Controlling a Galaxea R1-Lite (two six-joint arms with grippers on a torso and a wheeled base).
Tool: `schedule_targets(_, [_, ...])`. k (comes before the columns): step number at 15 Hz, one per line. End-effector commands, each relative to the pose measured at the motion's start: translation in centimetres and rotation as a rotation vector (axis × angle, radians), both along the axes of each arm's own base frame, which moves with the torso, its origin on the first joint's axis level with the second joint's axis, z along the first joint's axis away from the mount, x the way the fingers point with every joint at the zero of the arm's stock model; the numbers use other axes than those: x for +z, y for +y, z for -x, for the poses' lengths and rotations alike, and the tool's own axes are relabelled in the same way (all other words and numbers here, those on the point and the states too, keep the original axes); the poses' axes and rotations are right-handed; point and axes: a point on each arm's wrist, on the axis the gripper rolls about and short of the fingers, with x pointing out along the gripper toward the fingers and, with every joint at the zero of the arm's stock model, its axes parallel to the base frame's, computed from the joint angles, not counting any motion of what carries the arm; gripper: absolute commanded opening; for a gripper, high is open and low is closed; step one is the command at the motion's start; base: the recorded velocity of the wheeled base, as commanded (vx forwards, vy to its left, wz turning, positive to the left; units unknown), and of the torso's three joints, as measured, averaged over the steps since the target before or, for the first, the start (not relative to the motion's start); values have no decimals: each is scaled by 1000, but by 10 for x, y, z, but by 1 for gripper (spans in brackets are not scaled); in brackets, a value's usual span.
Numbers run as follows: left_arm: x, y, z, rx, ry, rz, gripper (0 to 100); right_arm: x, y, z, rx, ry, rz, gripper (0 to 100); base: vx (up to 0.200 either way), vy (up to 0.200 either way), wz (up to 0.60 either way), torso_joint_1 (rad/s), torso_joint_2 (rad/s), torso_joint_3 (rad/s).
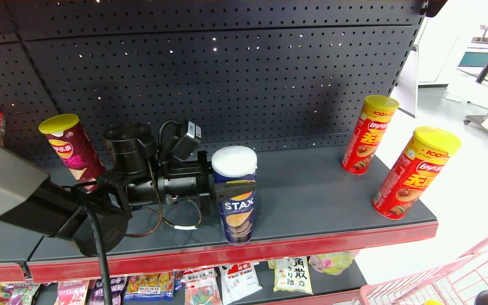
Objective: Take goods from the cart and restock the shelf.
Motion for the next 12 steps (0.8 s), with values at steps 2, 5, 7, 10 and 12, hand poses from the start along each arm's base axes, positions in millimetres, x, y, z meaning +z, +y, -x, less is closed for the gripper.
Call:
schedule_targets(2, [-6, -1, 0, -1, 25, -10, 0, 0, 0, 0, 0, 2, 2, 0, 0, 0, 0, 0, 0, 0])
schedule_targets(5, [-7, -1, 0, 5, 31, -13, 0, 0, 0, 0, 0, 2, 0, 0, 0, 0, 0, 0, 0, 0])
schedule_targets(7, [-8, 0, 0, 5, 36, -15, 0, 0, 0, 0, 0, 2, 2, 0, 0, 0, 0, 0, 0, 0])
schedule_targets(10, [-7, -1, 0, 2, 30, -11, 0, 0, 0, 0, 0, 1, 2, 0, 0, 0, 0, 0, 0, 0])
schedule_targets(12, [-6, 0, 1, 3, 25, -10, 0, 0, 0, 0, 0, 1, 2, 0, 0, 0, 0, 0, 0, 0])
